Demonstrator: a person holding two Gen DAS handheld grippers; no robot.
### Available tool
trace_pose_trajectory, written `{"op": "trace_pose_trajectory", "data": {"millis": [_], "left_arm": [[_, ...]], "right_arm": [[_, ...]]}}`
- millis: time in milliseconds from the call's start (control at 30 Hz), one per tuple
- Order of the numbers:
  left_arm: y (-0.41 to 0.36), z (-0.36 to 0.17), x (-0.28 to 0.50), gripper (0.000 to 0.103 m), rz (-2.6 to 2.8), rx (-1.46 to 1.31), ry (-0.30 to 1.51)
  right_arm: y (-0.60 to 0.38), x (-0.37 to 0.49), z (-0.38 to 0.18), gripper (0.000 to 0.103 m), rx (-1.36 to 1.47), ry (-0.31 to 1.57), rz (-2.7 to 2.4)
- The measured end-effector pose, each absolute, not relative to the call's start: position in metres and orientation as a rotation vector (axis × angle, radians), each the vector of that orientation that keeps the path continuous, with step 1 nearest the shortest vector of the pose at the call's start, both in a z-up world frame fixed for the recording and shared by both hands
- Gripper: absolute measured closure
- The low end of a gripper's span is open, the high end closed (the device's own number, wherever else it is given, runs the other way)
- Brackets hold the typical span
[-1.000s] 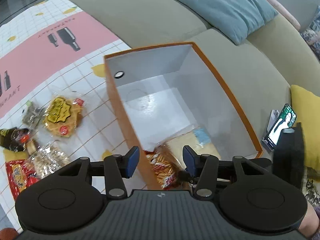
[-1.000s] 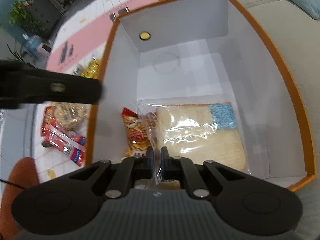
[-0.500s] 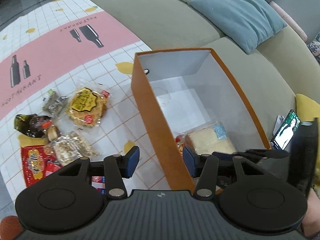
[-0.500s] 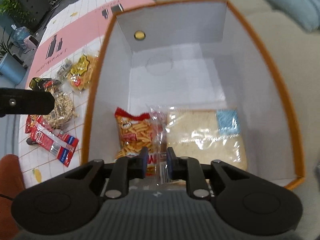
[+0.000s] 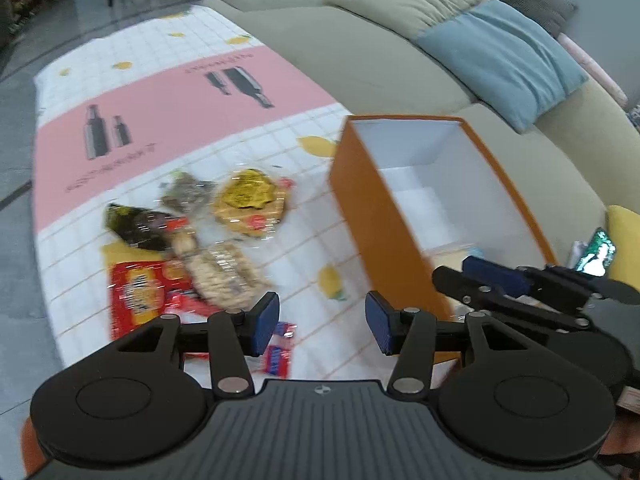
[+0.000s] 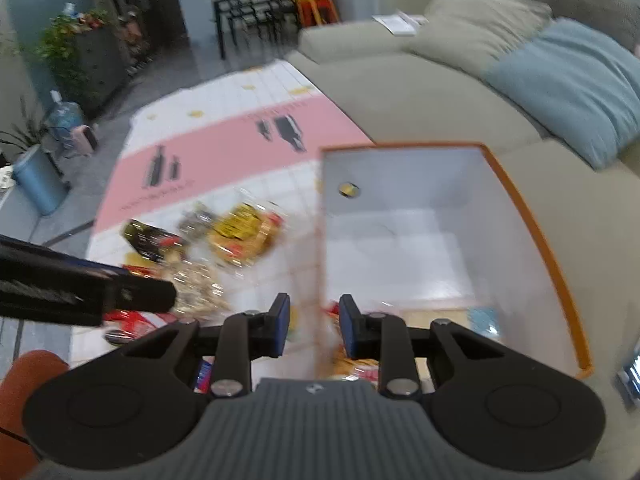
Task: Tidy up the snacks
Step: 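Grasp the red sausage stick with the right tool while the left tool grasps the dark sausage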
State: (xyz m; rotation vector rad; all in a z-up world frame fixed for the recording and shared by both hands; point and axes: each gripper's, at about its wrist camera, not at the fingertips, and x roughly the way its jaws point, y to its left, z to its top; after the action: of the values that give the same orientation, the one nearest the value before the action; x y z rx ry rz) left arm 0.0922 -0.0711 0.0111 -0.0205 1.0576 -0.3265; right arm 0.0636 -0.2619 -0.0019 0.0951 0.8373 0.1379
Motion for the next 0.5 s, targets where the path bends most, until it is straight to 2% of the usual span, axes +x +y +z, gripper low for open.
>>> {"op": "trace_pose_trajectory", "data": {"millis": [500], "left_arm": [[-0.013, -0.027, 0.063, 0.045, -0.166, 0.02, 0.915]], "right_arm": [[-0.173, 0.053, -0.035, 0.077, -0.038, 0.865, 0.227]]}}
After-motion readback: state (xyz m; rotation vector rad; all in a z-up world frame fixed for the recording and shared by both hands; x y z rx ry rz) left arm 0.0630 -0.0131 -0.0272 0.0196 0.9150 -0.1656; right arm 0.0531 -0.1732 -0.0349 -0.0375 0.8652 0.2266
